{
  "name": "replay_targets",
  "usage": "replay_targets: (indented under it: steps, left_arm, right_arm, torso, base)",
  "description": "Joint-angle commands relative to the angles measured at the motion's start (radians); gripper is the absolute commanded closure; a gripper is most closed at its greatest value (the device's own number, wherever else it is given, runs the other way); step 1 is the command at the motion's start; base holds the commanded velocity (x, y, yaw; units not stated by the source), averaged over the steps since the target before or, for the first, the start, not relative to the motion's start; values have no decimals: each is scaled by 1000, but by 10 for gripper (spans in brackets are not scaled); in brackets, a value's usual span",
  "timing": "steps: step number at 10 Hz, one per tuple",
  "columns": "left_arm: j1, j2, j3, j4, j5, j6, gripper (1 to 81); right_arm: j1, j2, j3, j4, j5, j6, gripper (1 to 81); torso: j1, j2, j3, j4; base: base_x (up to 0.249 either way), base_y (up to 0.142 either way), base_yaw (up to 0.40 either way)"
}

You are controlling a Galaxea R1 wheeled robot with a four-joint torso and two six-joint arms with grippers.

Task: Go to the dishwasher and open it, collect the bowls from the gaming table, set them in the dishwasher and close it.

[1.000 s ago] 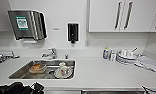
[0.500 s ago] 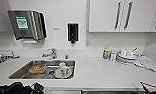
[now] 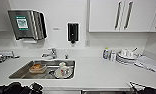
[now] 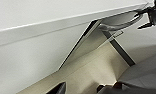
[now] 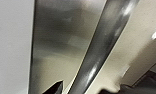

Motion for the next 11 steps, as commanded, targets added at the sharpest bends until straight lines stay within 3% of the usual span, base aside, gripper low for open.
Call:
replay_targets:
  steps: [1, 5, 7, 11]
  left_arm:
    - [-113, -14, 13, -10, 22, 7, 10]
    - [-107, -9, 14, -8, 22, 7, 10]
    - [-104, -9, 11, -8, 21, 8, 10]
    - [-102, -8, 11, -7, 21, 8, 10]
  right_arm:
    - [79, 20, -65, 7, -45, 30, 10]
    - [37, 28, -114, 2, -68, 40, 10]
    - [34, 5, -106, -1, -123, 40, 10]
    - [-13, -5, -91, -79, -148, 86, 10]
  torso:
    - [0, 0, 0, 0]
    - [0, 0, 0, 0]
    - [0, 0, 0, 0]
    - [0, 0, 0, 0]
  base:
    - [0, 0, 0]
    - [0, 0, 0]
    - [0, 0, 0]
    - [0, 0, 0]
